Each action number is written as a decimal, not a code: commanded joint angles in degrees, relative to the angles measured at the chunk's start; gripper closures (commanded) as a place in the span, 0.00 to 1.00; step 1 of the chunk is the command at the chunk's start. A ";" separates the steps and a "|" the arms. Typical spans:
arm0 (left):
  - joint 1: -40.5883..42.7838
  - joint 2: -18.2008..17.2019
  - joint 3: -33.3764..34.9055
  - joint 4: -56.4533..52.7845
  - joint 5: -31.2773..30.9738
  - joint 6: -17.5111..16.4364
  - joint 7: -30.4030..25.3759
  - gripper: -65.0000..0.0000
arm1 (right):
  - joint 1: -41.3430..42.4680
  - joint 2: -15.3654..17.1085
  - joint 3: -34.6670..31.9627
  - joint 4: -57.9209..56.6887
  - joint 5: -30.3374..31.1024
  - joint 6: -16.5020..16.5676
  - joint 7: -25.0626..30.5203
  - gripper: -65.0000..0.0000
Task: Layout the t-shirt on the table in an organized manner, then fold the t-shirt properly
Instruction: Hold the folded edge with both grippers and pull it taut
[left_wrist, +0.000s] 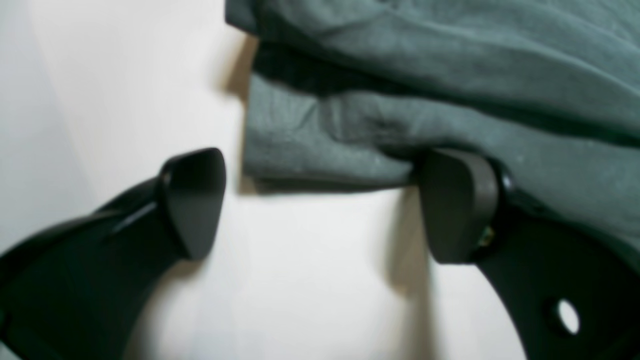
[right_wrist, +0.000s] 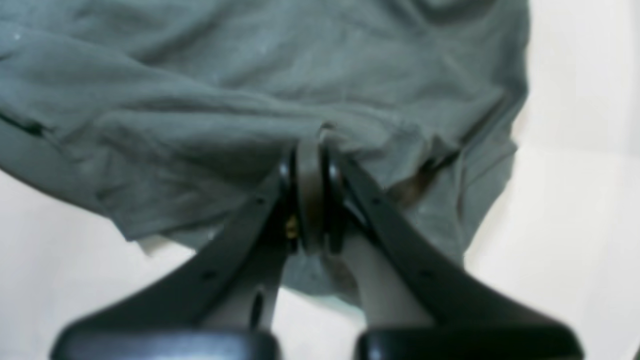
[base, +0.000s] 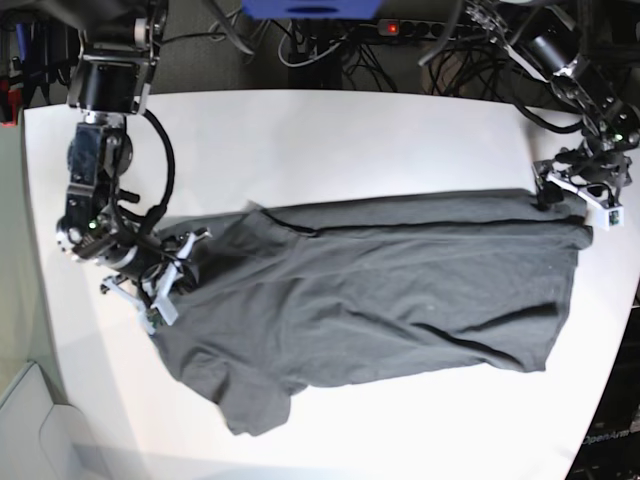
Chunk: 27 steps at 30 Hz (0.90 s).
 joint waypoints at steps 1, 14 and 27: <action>-0.45 -0.81 -0.10 0.75 -0.29 0.10 0.34 0.08 | 1.53 0.62 0.10 0.63 0.64 -0.03 1.25 1.00; -0.45 -0.81 0.16 0.75 -0.29 0.10 0.43 0.08 | -0.23 5.64 0.54 0.36 0.64 -0.03 1.08 0.42; -0.54 -0.81 1.48 0.13 -0.29 0.10 0.34 0.08 | -0.50 7.66 0.72 -5.09 0.64 -0.03 1.34 0.35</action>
